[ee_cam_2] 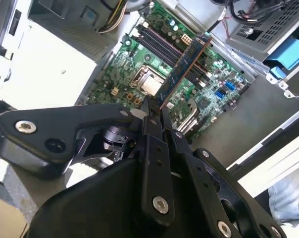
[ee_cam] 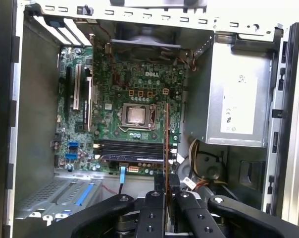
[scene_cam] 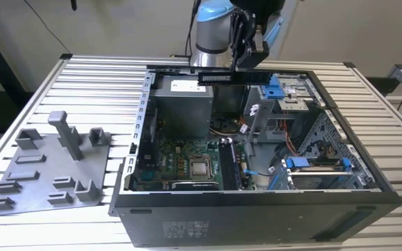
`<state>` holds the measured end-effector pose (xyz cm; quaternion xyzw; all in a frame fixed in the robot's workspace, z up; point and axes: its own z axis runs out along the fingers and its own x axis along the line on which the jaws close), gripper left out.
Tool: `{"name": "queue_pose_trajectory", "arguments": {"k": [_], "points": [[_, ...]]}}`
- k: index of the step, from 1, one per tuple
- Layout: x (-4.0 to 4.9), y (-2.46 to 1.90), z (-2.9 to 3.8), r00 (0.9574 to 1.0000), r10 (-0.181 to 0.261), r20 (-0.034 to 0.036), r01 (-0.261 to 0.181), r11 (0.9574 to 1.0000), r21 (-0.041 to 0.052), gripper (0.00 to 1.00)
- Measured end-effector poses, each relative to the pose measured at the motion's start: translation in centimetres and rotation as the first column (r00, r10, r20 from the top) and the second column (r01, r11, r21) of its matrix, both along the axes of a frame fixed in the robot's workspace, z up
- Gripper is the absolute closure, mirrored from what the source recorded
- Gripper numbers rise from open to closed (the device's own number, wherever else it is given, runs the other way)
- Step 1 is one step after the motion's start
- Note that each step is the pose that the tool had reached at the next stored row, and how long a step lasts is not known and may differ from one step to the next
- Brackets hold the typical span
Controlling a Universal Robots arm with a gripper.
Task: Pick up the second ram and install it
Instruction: 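Pick up the second ram and move it above second insertion slot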
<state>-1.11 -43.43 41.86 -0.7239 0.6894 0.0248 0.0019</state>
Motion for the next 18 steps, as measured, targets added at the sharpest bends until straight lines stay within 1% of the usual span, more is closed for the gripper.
{"name": "queue_pose_trajectory", "arguments": {"k": [2, 3, 6, 9, 12, 18], "points": [[0.01, 0.25, -0.05, 1.0000, 0.000, 0.0000, 0.000, 1.0000, 0.0000, 0.86], [0.03, 0.27, -0.08, 1.0000, 0.000, 0.0000, 0.000, 1.0000, 0.0002, 0.86], [0.19, 0.27, -0.12, 1.0000, -0.003, -0.0001, 0.003, 1.0000, 0.0000, 0.86], [0.22, 0.28, -0.22, 0.9995, -0.033, 0.0000, 0.033, 0.9995, 0.0000, 0.86], [0.26, 0.27, -0.27, 0.9978, -0.066, -0.0001, 0.066, 0.9978, -0.0002, 0.86], [0.26, 0.28, -0.29, 0.9977, -0.068, 0.0000, 0.068, 0.9977, 0.0000, 0.86]]}}
